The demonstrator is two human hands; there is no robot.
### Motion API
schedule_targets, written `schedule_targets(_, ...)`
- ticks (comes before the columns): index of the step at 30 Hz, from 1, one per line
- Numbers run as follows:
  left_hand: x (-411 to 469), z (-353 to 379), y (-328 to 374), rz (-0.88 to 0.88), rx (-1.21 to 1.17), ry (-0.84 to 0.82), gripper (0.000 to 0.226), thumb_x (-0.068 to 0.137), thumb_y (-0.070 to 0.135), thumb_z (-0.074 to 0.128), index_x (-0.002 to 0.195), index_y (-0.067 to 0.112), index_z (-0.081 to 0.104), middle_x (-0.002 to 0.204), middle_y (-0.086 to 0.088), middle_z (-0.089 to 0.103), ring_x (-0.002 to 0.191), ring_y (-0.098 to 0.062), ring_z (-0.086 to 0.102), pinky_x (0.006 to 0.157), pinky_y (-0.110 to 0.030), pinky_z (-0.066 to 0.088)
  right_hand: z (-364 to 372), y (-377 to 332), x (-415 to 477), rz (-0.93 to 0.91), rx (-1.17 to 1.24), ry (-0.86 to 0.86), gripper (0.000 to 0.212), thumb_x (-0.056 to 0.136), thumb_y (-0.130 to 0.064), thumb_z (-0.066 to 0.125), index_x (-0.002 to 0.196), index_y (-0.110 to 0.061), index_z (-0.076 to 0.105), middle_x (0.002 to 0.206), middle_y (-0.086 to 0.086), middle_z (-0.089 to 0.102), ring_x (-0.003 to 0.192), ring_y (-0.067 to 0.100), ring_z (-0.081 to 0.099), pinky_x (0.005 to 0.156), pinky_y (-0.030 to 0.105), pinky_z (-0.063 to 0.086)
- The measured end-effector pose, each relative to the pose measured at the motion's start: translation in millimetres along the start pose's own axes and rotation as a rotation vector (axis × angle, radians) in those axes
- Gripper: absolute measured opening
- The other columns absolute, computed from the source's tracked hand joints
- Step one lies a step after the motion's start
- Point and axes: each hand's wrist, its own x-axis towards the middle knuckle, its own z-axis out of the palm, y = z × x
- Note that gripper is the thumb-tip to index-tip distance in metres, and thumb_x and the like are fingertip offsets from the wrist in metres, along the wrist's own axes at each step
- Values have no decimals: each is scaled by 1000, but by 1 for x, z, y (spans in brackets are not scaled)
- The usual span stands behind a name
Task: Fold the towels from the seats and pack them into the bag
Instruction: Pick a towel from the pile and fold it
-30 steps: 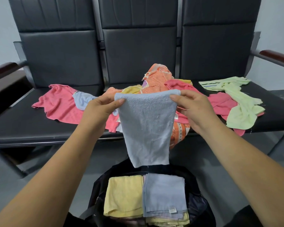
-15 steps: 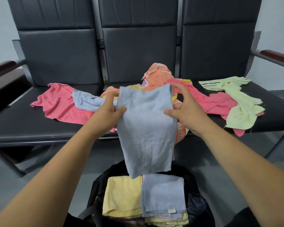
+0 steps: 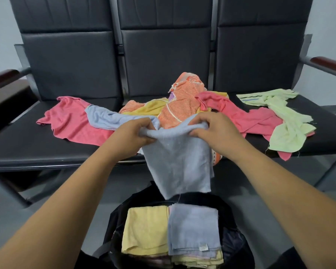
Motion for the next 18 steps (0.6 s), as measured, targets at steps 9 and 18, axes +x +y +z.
schedule_targets(9,2,6,-3,-209,-546,56,9,89,31,73,97,32,69,89,-7,63,68,-17,57,61,-34,50,8,19,0,332,490,48,13,87,-21,79,93,-24,69,119,6,67,97,31,70,78,42,59)
schedule_targets(18,-2,1,-3,-118,-97,-9,23,85,23,77,105,34,73,98,11,69,91,-5,62,76,-25,50,-5,9,-2,382,621,-221,46,80,5,78,121,-12,69,118,9,72,108,21,71,89,32,59)
